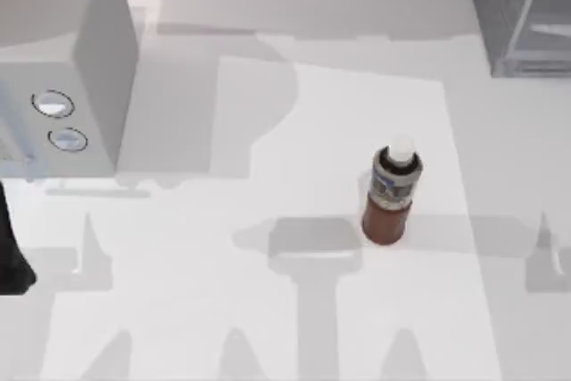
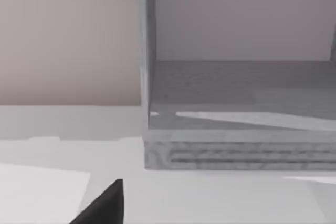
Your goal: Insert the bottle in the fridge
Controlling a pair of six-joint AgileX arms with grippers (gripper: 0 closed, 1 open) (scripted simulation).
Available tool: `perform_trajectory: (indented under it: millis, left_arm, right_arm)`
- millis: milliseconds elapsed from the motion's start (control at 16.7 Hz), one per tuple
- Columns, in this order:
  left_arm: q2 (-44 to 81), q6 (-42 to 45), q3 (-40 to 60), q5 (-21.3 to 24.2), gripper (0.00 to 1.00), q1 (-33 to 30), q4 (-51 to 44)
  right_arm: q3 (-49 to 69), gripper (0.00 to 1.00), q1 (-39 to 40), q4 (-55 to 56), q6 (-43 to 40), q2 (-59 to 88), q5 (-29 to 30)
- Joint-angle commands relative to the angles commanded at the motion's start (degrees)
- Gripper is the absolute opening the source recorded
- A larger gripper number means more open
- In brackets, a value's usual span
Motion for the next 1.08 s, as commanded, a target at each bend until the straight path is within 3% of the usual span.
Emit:
perform_trajectory:
  millis: [240, 480, 1080]
  left_arm:
    - [0.0, 0.0, 0.0, 0.0, 1.0, 0.0, 0.0]
    - [0.0, 0.0, 0.0, 0.0, 1.0, 0.0, 0.0]
    - [0.0, 0.0, 0.0, 0.0, 1.0, 0.0, 0.0]
  right_arm:
    - [0.26, 1.0, 0.46, 1.57, 0.05, 1.56, -0.47]
    - [1.44, 1.0, 2.66, 10.37, 0.26, 11.01, -2.7]
    - [5.64, 1.0, 11.06, 51.77, 0.27, 58.66, -11.24]
